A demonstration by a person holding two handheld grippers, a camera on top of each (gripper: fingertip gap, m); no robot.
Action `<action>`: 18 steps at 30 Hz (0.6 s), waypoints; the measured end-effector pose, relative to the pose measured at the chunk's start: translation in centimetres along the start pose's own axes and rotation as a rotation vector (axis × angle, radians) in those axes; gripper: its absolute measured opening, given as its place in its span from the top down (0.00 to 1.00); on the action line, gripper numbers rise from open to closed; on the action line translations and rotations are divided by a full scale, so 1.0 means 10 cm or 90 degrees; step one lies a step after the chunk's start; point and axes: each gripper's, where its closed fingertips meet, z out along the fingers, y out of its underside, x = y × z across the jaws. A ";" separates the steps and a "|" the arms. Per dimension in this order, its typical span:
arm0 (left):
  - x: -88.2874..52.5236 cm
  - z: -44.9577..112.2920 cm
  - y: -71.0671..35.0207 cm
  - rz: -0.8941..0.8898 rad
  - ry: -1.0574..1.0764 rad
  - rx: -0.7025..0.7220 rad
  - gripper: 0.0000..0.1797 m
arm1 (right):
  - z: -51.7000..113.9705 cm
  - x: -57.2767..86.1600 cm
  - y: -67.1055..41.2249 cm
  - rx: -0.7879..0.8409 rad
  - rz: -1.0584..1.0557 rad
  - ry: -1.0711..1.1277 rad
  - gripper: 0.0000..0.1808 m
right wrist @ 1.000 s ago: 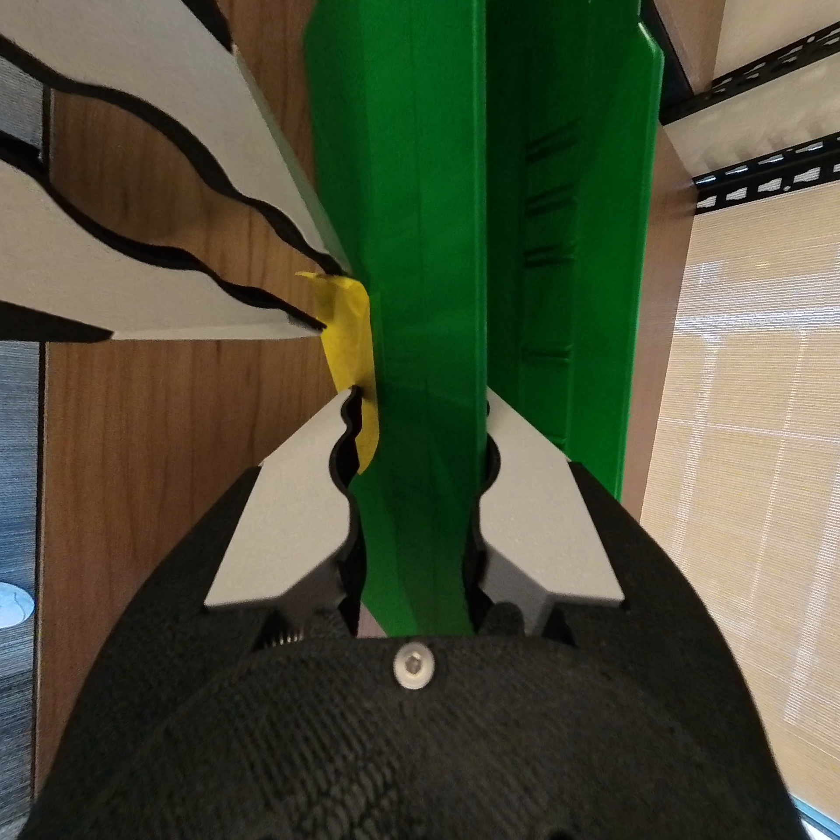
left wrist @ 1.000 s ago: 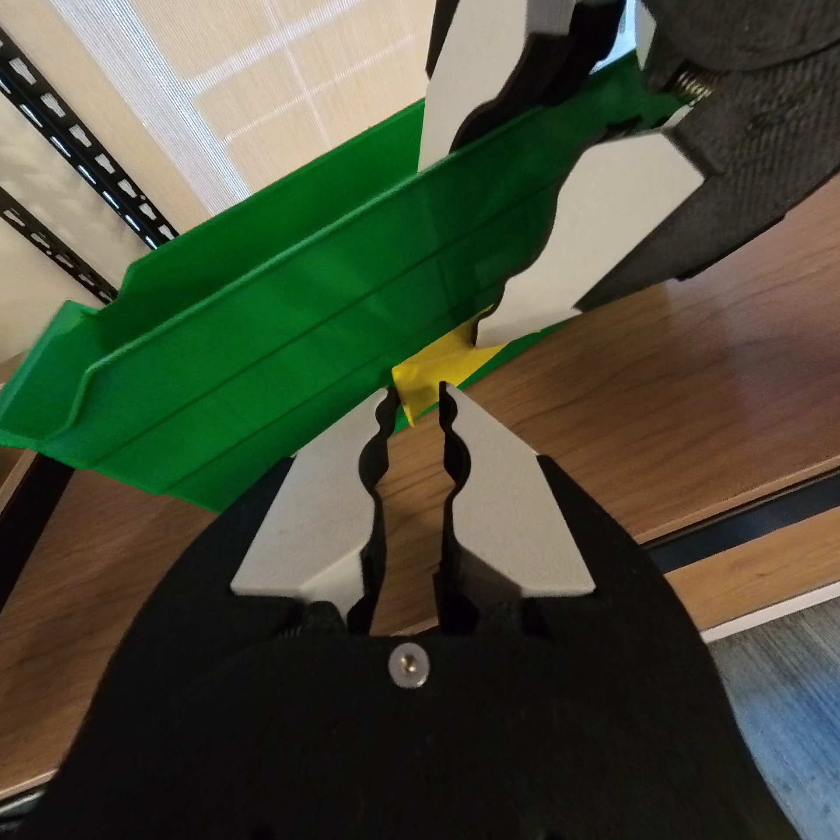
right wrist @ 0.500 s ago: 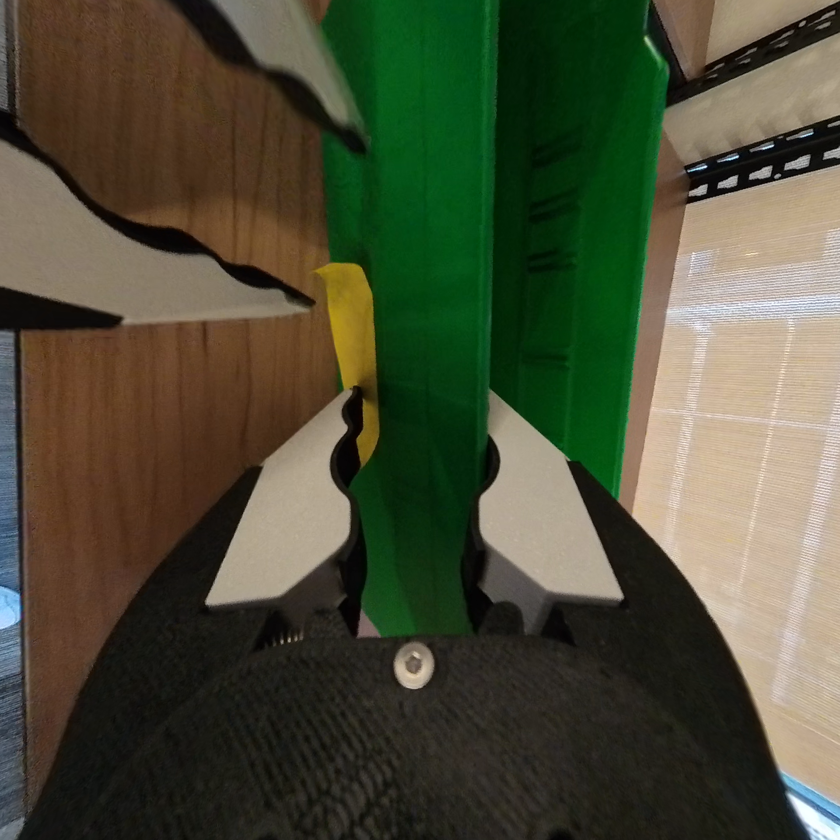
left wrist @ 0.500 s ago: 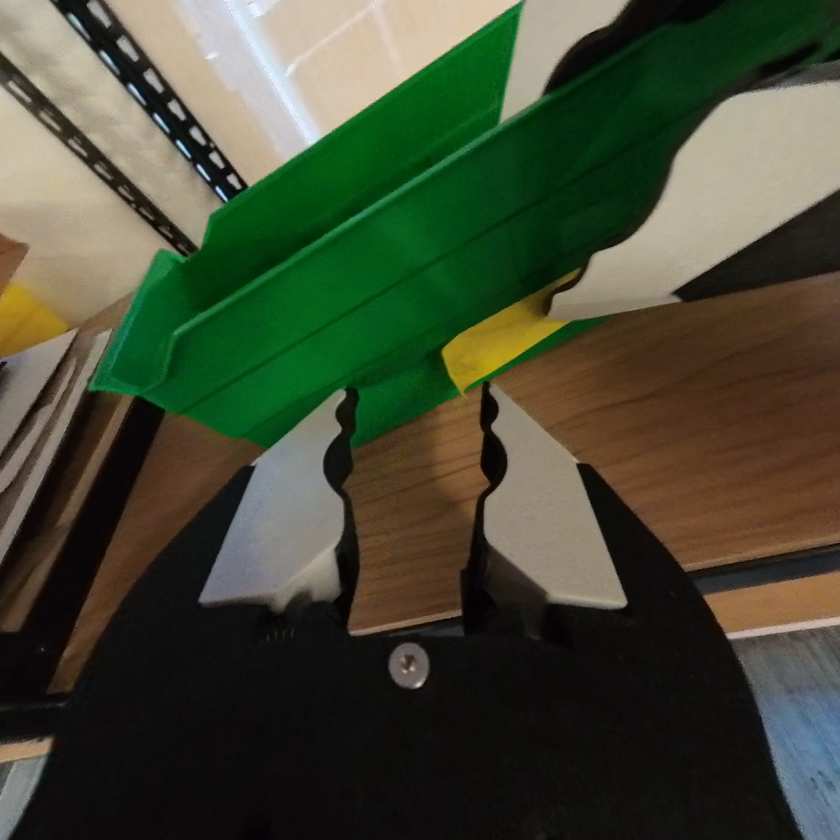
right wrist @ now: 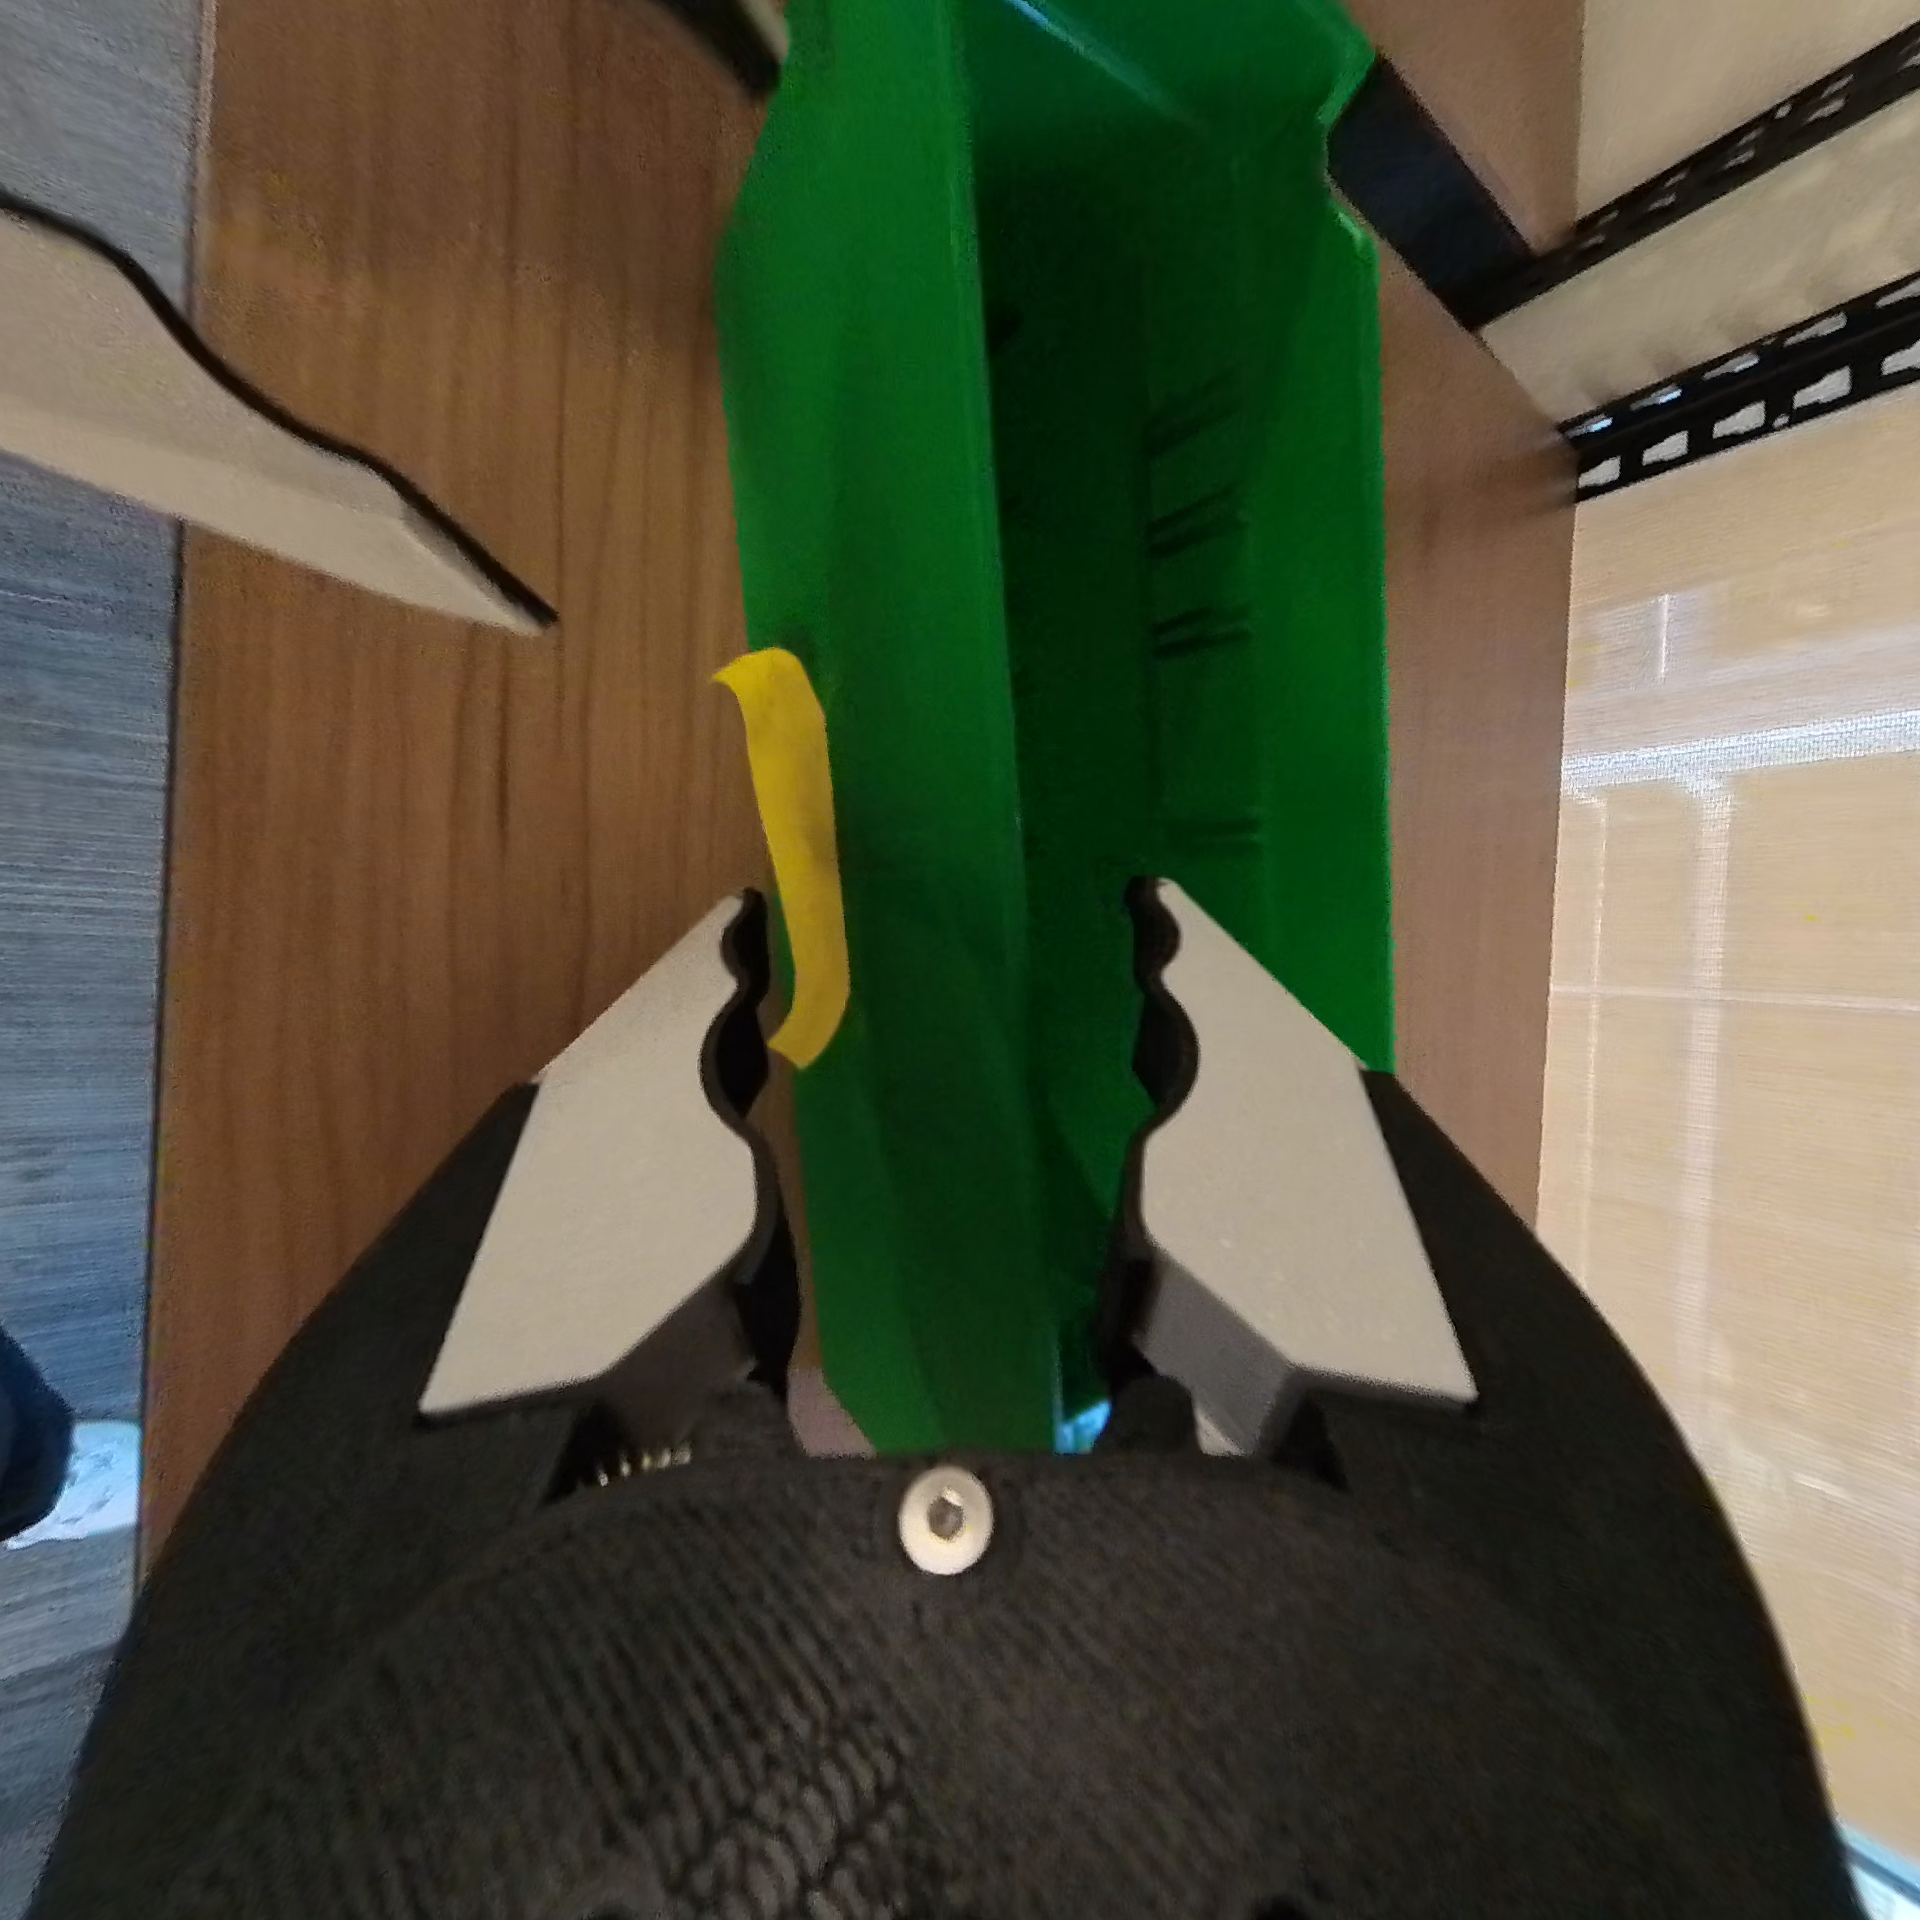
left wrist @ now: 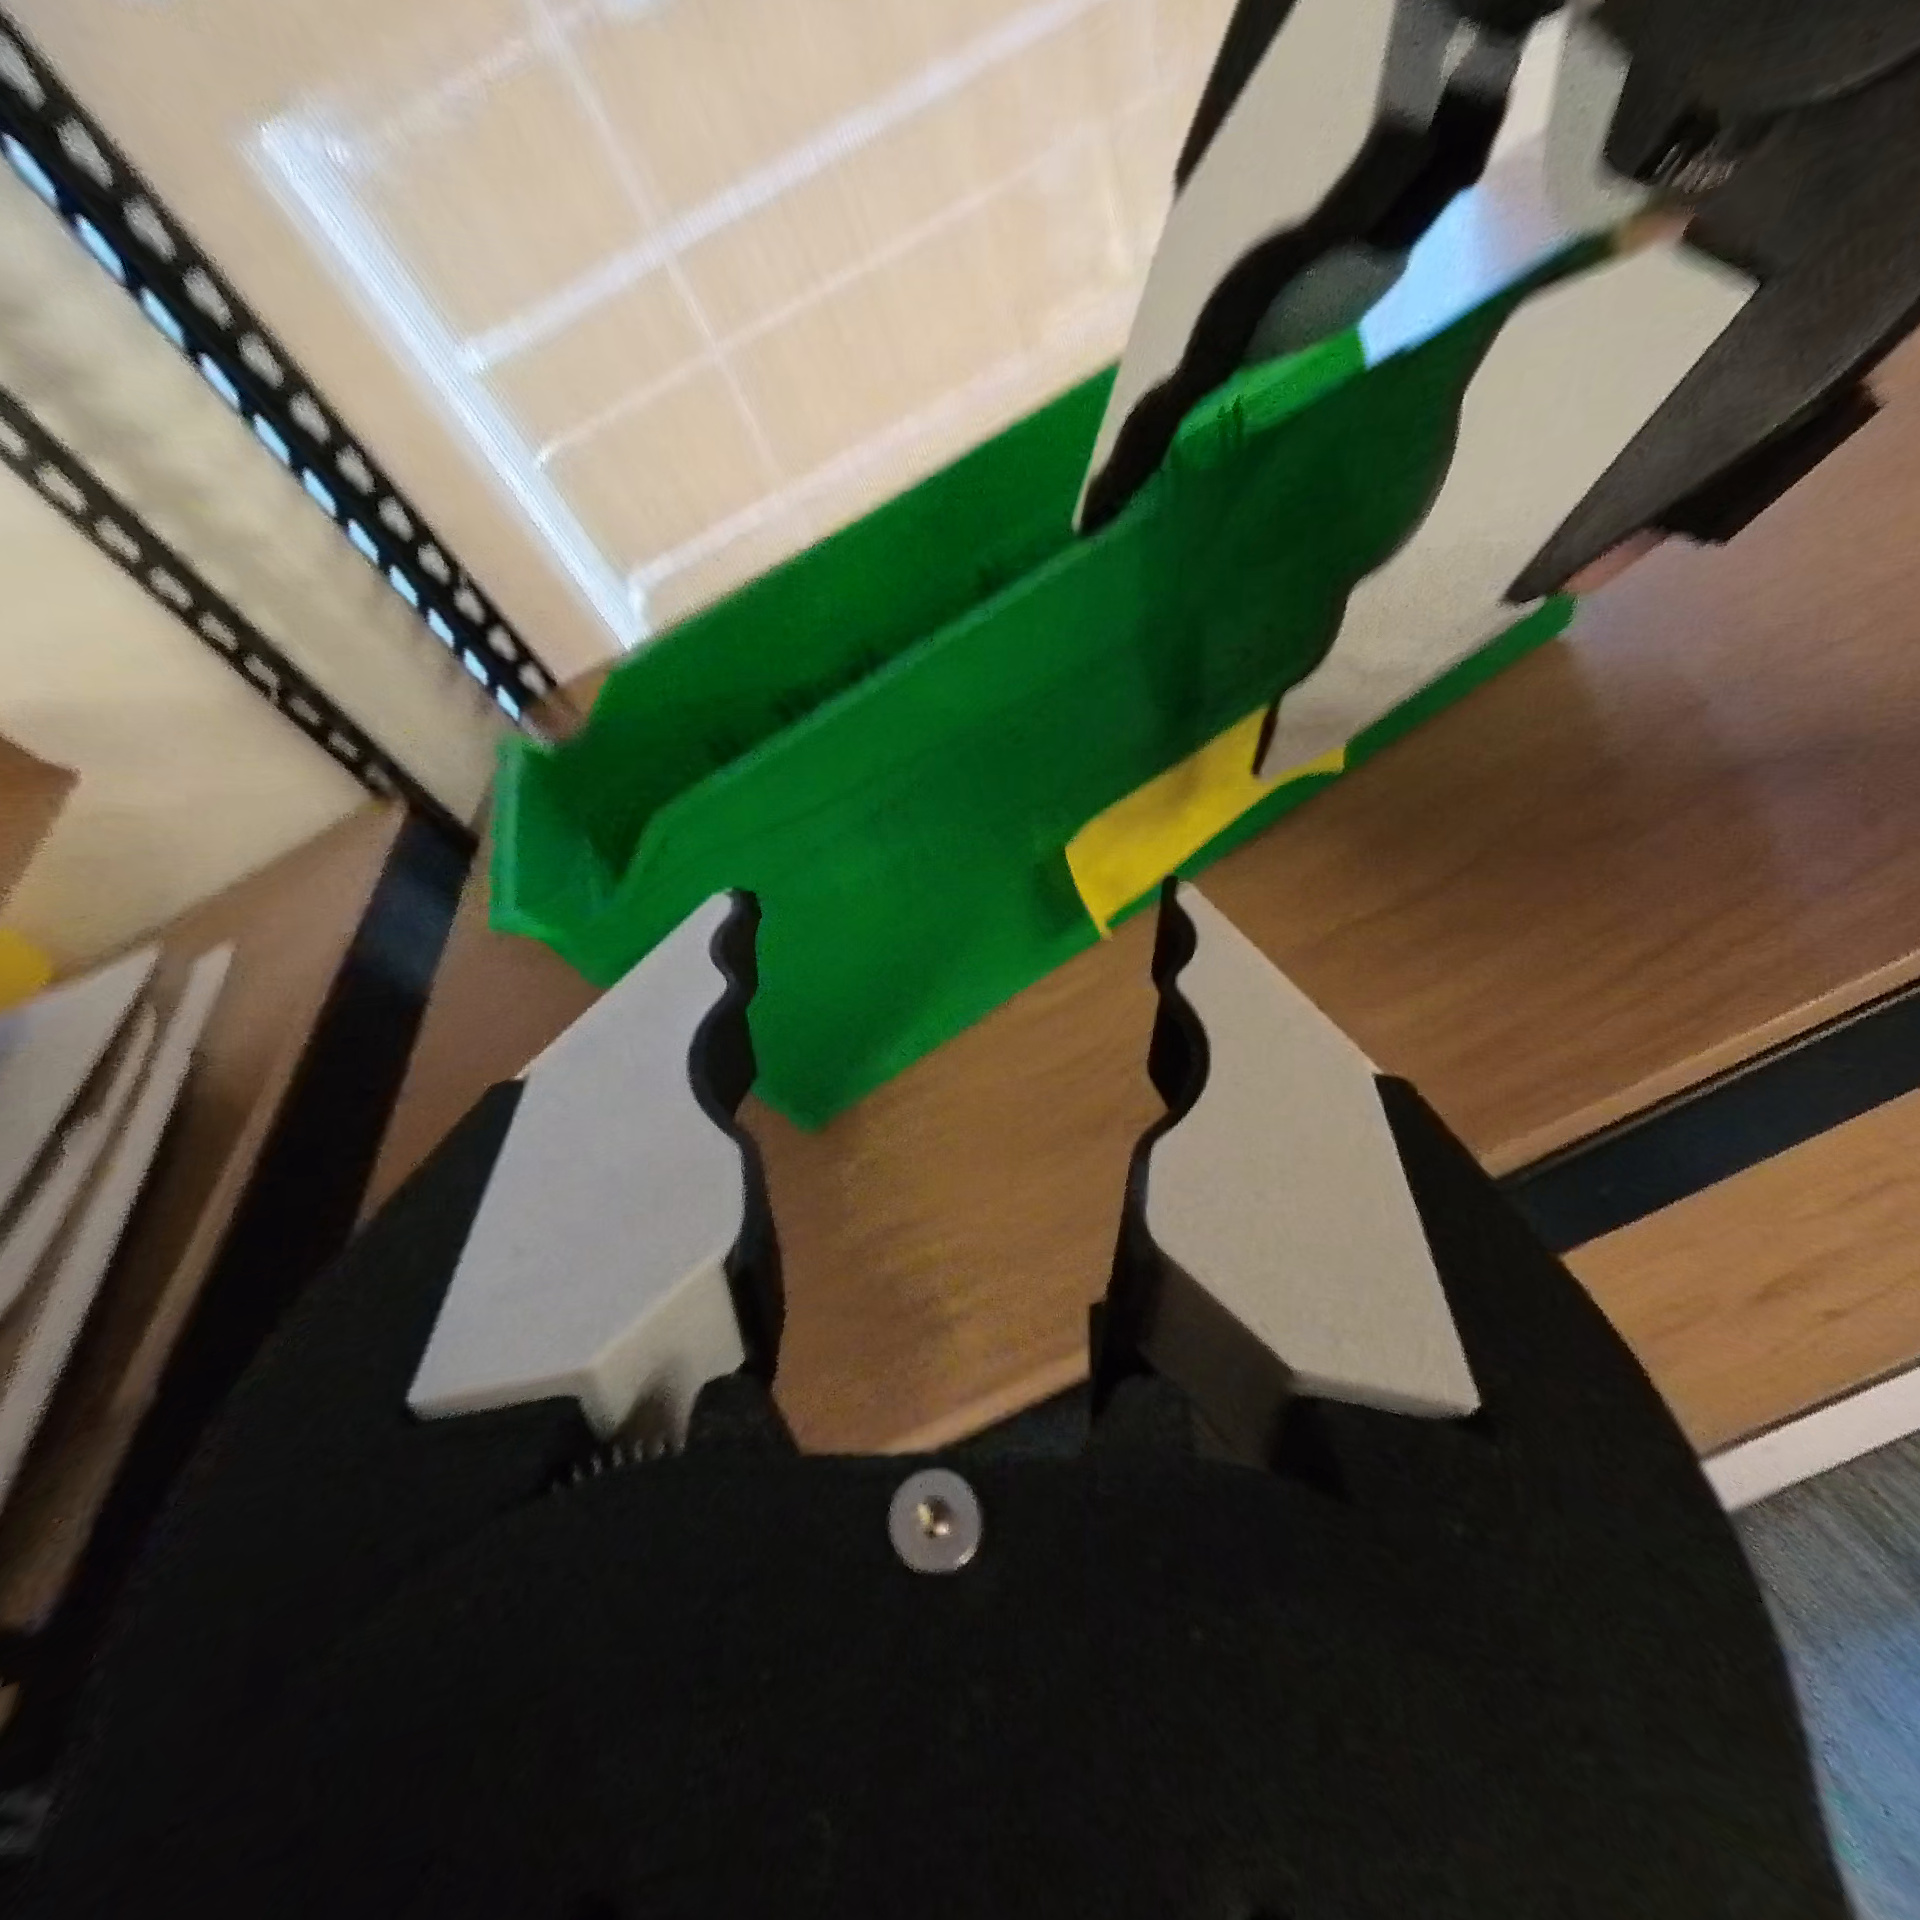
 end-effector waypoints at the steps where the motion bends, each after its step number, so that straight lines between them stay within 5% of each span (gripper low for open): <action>1: -0.02 0.00 -0.11 0.011 0.013 0.019 0.58 | 0.00 0.02 0.03 -0.014 0.000 -0.003 0.59; 5: 0.06 0.11 -0.40 0.097 0.101 0.054 0.61 | 0.00 0.05 0.10 -0.053 0.015 -0.028 0.49; 9: 0.15 0.25 -0.43 0.178 0.172 0.015 0.62 | -0.15 0.14 0.03 -0.009 0.017 0.010 0.52; 13: 0.26 0.26 -0.53 0.216 0.253 -0.010 0.69 | -0.67 0.13 -0.14 0.153 0.037 0.127 0.72; 15: 0.35 0.26 -0.57 0.221 0.313 -0.035 0.72 | -0.87 -0.16 -0.18 0.255 0.040 0.106 1.00; 18: 0.41 0.36 -0.56 0.214 0.372 -0.108 0.75 | -0.68 -0.59 -0.02 0.244 0.128 -0.042 1.00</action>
